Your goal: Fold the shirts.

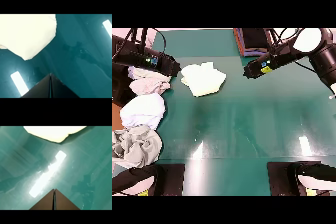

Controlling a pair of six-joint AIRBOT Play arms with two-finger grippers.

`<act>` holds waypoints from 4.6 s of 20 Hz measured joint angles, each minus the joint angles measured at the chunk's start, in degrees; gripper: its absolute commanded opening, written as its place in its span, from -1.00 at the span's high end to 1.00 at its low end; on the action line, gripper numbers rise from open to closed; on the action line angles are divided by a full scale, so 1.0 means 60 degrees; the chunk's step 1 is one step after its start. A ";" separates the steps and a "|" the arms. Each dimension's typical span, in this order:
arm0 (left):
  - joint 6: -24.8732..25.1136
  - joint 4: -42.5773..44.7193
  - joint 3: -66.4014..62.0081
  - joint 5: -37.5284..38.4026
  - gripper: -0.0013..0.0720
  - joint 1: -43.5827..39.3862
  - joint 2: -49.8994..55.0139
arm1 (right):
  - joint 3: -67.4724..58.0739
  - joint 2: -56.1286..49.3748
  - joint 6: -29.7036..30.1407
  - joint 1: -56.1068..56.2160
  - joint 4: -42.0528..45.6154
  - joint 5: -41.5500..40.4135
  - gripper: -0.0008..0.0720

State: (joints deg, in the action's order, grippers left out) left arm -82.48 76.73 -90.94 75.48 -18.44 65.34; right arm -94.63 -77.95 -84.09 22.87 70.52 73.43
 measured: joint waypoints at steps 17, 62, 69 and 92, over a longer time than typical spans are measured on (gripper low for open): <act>-0.0288 0.0437 0.0000 -0.1512 -0.40 0.0018 0.0521 | 0.0011 -0.0025 0.0000 0.0000 -0.0055 0.0000 0.93; 0.0011 0.0353 -0.2433 -0.0754 0.24 -0.3009 0.1585 | -0.1501 0.2430 -0.0018 -0.2918 -0.0051 0.0080 0.93; -0.0127 0.0481 -0.1024 -0.0761 -0.81 -0.2918 0.2535 | -0.0994 0.2630 -0.0044 -0.2900 -0.0080 0.0040 0.93; -0.0331 -0.0747 0.2809 -0.3395 0.91 -0.2506 0.4430 | -0.0831 0.2014 -0.0299 -0.3002 0.0131 0.1577 0.93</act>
State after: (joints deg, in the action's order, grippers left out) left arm -84.47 72.25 -74.08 55.11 -33.47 91.92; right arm -99.61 -65.87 -85.89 4.86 71.31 82.89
